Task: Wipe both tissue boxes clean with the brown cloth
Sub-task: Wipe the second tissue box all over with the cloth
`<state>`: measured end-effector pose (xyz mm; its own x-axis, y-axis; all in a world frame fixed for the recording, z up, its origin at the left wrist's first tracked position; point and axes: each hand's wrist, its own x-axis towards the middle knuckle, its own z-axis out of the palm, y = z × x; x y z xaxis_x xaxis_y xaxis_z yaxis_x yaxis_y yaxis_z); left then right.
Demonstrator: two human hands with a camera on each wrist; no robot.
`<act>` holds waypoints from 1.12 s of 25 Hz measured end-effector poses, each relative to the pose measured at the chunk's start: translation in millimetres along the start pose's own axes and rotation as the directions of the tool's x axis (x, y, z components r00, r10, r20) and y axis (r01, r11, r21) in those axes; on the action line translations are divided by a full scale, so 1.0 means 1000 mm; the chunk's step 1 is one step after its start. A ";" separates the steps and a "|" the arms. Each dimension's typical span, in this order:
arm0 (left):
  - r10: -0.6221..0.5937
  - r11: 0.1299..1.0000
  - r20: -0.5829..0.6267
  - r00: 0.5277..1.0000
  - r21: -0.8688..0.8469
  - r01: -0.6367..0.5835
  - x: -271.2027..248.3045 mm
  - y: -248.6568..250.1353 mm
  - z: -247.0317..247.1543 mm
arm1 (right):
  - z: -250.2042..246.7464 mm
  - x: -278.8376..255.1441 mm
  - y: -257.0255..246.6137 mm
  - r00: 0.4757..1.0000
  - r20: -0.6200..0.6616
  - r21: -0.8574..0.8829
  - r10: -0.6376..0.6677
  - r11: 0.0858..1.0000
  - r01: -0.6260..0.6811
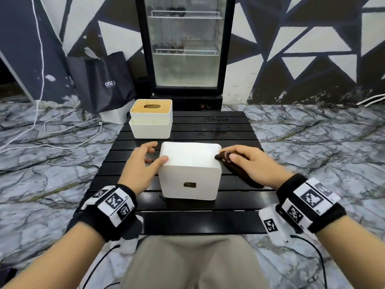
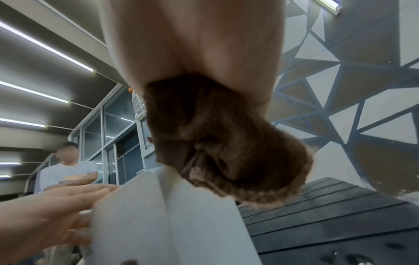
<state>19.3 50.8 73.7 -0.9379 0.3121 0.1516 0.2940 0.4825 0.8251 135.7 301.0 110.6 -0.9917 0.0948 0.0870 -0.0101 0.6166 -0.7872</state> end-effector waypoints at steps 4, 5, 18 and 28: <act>0.010 0.986 -0.049 0.999 0.164 -0.001 -0.009 0.014 0.015 | 0.007 -0.019 -0.001 0.999 0.028 0.073 -0.035 0.997 0.033; -0.019 0.992 -0.026 0.999 0.127 0.022 -0.011 0.016 0.020 | 0.007 -0.016 -0.001 0.999 -0.039 0.079 -0.038 0.996 0.041; -0.065 0.992 0.192 0.979 -0.093 0.084 0.015 0.007 0.012 | 0.012 0.009 0.005 0.988 -0.128 0.088 0.082 0.994 -0.071; -0.072 0.996 0.140 0.988 0.065 0.063 0.001 0.036 0.033 | 0.019 -0.009 0.000 0.989 -0.147 -0.077 0.024 0.996 -0.035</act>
<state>35.1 95.3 86.0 -0.9215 0.3881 0.0143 0.2454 0.5532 0.7961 141.9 285.7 98.4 -0.9621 0.2230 0.1571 0.0346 0.6711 -0.7405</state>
